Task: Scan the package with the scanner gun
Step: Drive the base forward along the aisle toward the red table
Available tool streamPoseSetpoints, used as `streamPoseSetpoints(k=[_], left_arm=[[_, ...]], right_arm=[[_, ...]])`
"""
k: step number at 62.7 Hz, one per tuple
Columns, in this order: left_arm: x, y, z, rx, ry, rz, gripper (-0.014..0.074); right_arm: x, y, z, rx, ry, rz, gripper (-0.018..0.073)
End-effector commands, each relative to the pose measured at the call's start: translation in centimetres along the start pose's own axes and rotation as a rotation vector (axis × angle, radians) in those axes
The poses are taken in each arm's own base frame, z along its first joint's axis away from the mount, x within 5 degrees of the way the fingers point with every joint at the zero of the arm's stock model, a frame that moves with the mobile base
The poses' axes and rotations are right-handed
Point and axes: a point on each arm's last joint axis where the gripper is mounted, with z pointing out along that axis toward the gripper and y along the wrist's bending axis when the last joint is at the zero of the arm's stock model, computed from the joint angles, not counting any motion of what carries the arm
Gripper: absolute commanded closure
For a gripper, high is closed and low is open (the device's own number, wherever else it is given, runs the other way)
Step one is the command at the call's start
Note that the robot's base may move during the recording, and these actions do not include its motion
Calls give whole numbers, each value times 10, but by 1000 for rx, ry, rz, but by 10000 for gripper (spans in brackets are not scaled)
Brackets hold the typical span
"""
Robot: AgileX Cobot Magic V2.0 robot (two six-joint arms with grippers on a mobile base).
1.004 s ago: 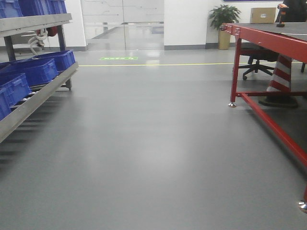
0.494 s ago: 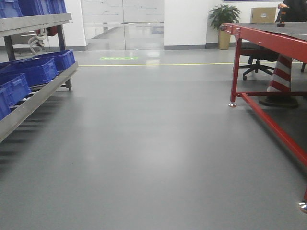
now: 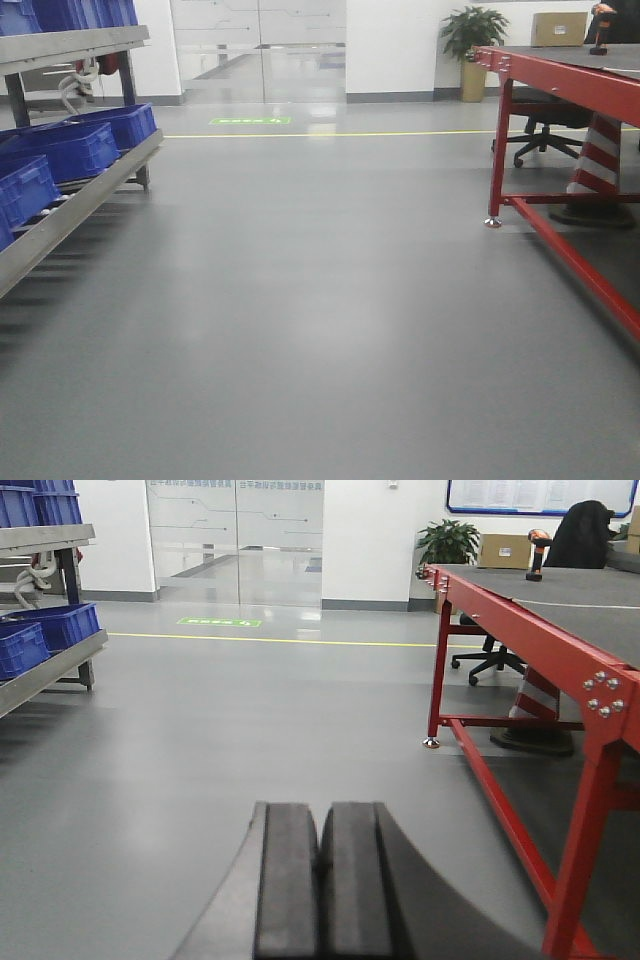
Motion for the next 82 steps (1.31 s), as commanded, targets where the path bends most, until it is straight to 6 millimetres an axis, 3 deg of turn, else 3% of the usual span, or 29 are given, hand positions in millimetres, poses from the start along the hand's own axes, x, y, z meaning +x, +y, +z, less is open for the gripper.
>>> streamPoseSetpoints(k=[1, 82], left_arm=[[-2, 0, 0, -2, -20, -2, 707], [-2, 0, 0, -2, -20, -2, 707]], right_arm=[[-3, 0, 0, 2, -32, -4, 721], [-3, 0, 0, 1, -34, -4, 721]])
